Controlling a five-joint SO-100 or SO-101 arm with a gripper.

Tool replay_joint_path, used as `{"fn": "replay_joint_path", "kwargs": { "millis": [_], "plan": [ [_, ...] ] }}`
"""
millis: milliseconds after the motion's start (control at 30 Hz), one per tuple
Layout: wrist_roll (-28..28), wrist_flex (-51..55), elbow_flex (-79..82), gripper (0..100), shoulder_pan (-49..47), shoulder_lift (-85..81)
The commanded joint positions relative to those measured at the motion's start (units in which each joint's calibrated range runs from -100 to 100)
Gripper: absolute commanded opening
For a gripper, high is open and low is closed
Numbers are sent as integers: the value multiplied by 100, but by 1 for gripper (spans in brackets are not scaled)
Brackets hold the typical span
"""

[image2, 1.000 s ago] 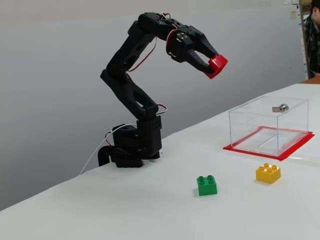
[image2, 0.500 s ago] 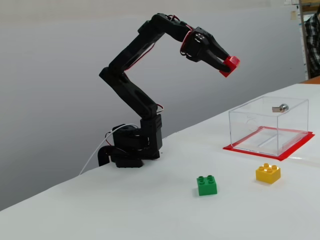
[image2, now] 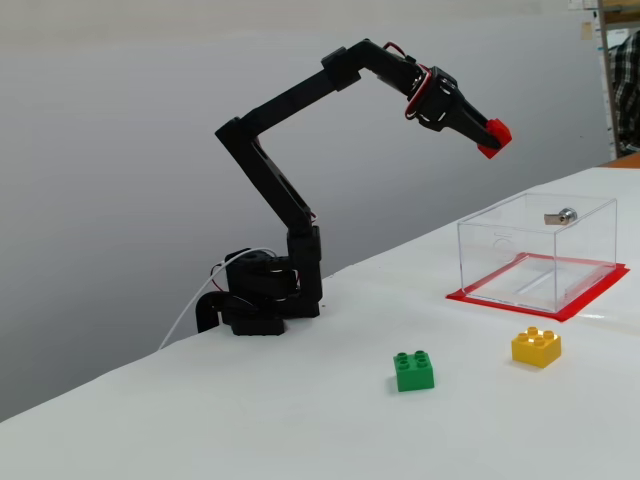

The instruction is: Pick the red lego brick and place it into the transparent box

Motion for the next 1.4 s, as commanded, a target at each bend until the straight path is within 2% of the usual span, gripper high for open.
{"fn": "replay_joint_path", "kwargs": {
  "millis": [0, 133, 500, 1100, 1367],
  "plan": [
    [21, -225, -301, 12, -252, 228],
    [42, -216, -726, 12, -451, 670],
    [757, -164, -1269, 12, -510, 1442],
    [788, -486, -1341, 12, -717, 2418],
    [783, -529, -1902, 12, -762, 3003]
  ]
}}
